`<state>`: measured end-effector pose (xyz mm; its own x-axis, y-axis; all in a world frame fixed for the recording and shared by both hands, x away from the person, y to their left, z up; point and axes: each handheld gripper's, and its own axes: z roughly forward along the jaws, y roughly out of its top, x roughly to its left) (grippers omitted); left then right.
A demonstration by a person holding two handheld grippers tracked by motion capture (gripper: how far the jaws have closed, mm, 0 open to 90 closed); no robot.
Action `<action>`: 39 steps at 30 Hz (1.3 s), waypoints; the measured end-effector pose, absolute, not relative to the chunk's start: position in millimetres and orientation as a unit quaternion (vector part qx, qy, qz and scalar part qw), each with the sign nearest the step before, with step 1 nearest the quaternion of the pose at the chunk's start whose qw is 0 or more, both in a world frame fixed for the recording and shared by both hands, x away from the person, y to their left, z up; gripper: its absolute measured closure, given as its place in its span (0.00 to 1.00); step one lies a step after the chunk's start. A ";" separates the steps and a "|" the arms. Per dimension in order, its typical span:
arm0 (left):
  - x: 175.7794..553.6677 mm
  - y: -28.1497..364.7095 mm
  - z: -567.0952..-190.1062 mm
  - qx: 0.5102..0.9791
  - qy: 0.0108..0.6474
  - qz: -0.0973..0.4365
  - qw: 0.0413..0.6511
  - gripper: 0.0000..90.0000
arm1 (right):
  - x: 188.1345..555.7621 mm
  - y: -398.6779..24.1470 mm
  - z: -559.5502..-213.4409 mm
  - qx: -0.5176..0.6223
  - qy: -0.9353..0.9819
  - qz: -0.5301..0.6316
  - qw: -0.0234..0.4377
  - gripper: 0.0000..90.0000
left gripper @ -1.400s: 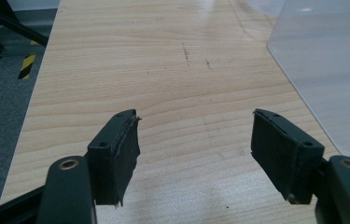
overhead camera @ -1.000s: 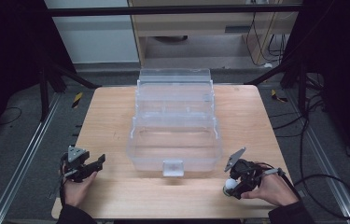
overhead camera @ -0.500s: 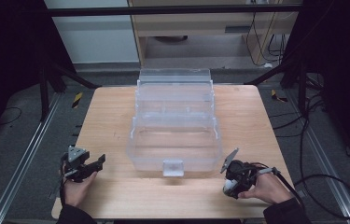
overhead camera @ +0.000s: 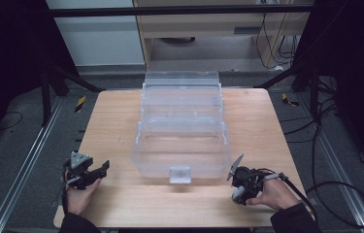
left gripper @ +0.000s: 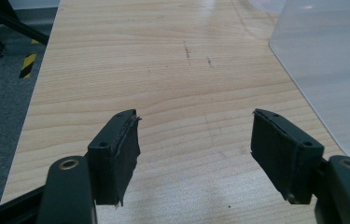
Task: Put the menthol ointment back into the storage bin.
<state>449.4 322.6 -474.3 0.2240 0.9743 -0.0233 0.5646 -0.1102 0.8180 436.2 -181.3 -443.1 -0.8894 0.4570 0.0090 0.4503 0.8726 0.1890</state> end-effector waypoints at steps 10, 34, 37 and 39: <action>449.8 322.1 -474.5 0.691 0.557 0.279 0.367 0.35 | 436.9 -179.9 -443.2 0.232 0.969 0.088 0.015 0.55; 451.0 321.1 -475.6 0.693 0.559 0.277 0.362 0.35 | 440.7 -188.1 -397.3 0.260 0.957 0.128 0.032 0.56; 450.6 321.5 -475.6 0.693 0.557 0.278 0.362 0.36 | 441.8 -188.0 -389.4 0.264 0.955 0.132 0.036 0.56; 450.4 321.3 -475.6 0.694 0.557 0.278 0.363 0.36 | 442.4 -187.6 -383.7 0.267 0.953 0.137 0.038 0.56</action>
